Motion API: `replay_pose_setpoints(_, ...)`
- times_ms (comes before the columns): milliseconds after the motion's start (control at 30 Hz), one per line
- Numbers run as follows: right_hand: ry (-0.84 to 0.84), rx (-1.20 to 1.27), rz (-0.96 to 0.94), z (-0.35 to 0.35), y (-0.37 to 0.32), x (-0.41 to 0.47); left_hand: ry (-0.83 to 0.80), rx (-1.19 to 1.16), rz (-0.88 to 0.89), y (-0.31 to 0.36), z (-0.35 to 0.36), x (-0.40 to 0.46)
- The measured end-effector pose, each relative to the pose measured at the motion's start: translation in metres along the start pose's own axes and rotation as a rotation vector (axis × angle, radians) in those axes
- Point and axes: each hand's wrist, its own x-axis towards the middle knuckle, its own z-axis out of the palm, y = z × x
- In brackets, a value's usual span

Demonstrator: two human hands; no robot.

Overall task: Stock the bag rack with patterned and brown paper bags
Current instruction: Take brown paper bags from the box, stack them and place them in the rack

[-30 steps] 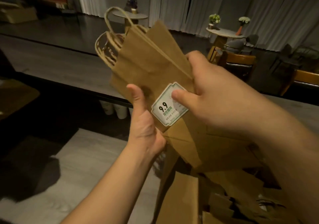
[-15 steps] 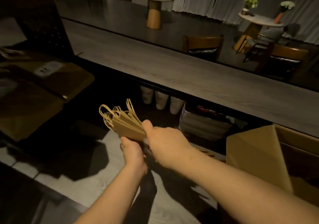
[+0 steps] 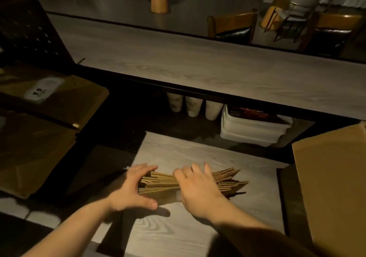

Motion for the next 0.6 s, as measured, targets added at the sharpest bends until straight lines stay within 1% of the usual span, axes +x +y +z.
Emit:
replay_pose_setpoints(33, 0.01, 0.016, 0.015, 0.0, 0.0, 0.002, -0.056, 0.028, 0.012, -0.005, 0.004, 0.001)
replay_pose_setpoints(67, 0.001, 0.025, 0.028, -0.001, 0.001, 0.003, -0.053, 0.061, 0.035, -0.011, 0.009, 0.003)
replay_pose_setpoints(100, -0.016, 0.036, 0.035, -0.002, 0.001, 0.003, 0.001, 0.063, 0.059, -0.016, 0.013, 0.006)
replay_pose_setpoints(167, -0.036, 0.066, 0.059, -0.005, 0.008, 0.004, 0.124, -0.009, 0.114, -0.028, 0.016, 0.012)
replay_pose_setpoints(200, -0.031, 0.078, 0.088, -0.007, 0.015, 0.001, 0.157, -0.027, 0.137, -0.034, 0.017, 0.012)
replay_pose_setpoints(267, 0.008, 0.135, 0.207, -0.006, 0.036, -0.009, 0.188, -0.008, 0.167, -0.042, 0.017, 0.011)
replay_pose_setpoints(300, 0.065, 0.2, 0.284, -0.003, 0.047, -0.016, 0.202, 0.007, 0.183, -0.042, 0.018, 0.011)
replay_pose_setpoints(333, 0.158, 0.297, 0.375, 0.002, 0.057, -0.024, 0.214, 0.013, 0.208, -0.039, 0.019, 0.012)
replay_pose_setpoints(400, 0.401, 0.505, 0.554, 0.015, 0.072, -0.032, 0.215, 0.008, 0.245, -0.033, 0.023, 0.013)
replay_pose_setpoints(467, 0.568, 0.668, 0.67, 0.025, 0.08, -0.026, 0.194, 0.011, 0.252, -0.028, 0.024, 0.016)
replay_pose_setpoints(500, 0.604, 0.703, 0.727, 0.025, 0.08, -0.02, 0.183, 0.019, 0.246, -0.028, 0.025, 0.016)
replay_pose_setpoints(600, 0.636, 0.697, 0.961, 0.02, 0.086, -0.009, 0.172, 0.03, 0.228, -0.028, 0.025, 0.015)
